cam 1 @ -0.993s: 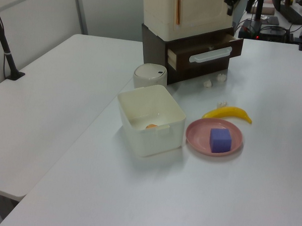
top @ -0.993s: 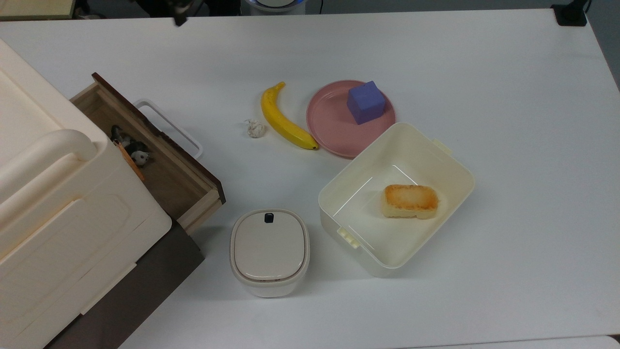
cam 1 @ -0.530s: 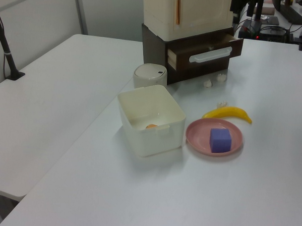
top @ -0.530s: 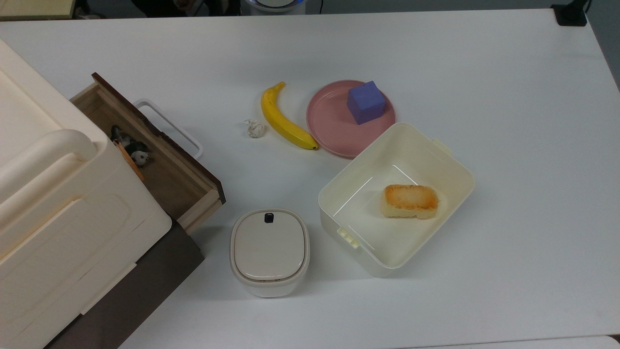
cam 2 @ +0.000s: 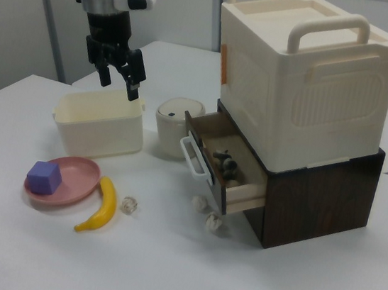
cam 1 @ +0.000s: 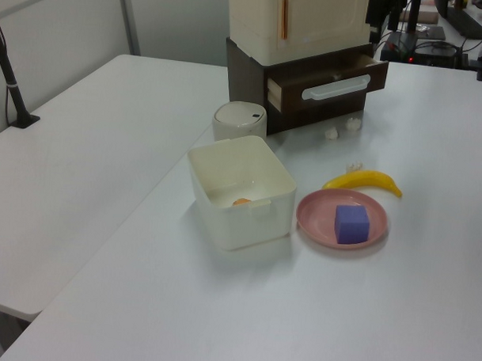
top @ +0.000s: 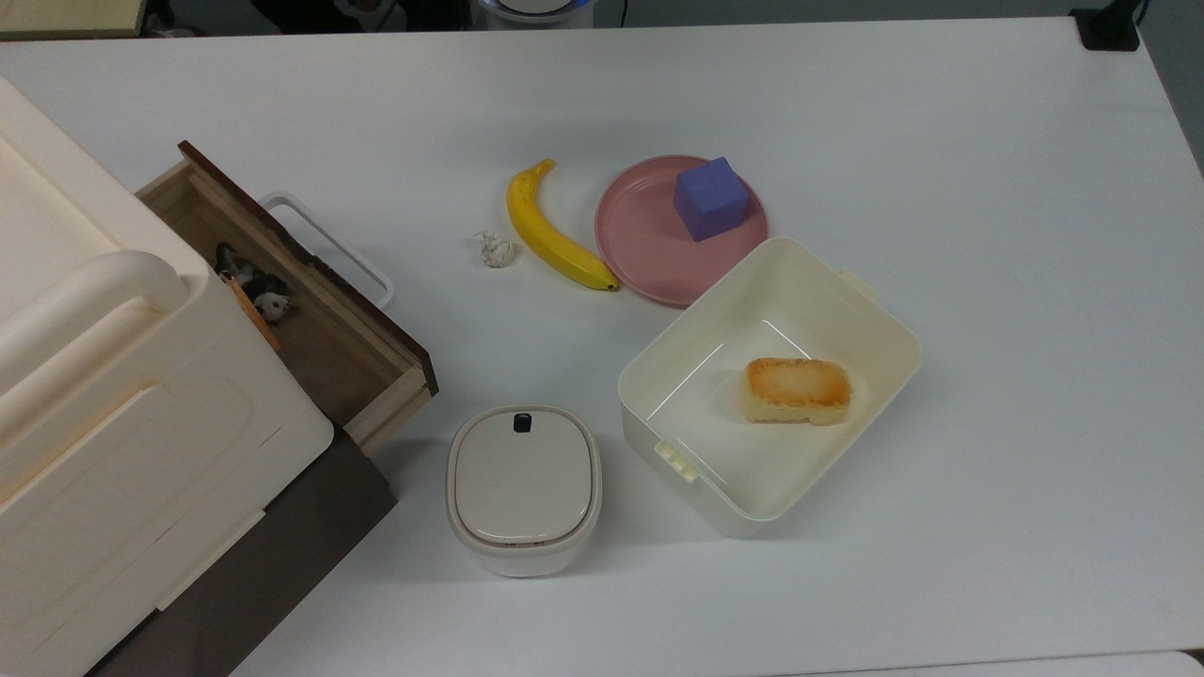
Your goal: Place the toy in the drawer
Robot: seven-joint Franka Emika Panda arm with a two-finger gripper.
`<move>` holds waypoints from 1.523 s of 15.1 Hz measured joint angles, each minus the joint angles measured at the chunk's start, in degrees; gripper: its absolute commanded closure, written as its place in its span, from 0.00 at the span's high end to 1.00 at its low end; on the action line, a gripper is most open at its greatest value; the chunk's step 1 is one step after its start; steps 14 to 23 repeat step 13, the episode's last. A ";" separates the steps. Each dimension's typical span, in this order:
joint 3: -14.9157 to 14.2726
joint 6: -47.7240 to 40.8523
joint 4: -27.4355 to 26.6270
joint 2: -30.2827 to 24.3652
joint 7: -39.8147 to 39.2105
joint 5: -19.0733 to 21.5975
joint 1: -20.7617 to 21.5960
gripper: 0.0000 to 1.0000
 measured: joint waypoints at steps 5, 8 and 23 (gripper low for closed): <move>-0.15 0.00 0.01 0.00 -1.98 0.41 -0.40 1.00; -0.16 0.00 0.07 -0.01 -1.98 1.39 -0.40 1.00; -0.40 0.00 0.34 -0.12 -1.98 4.95 -0.42 1.00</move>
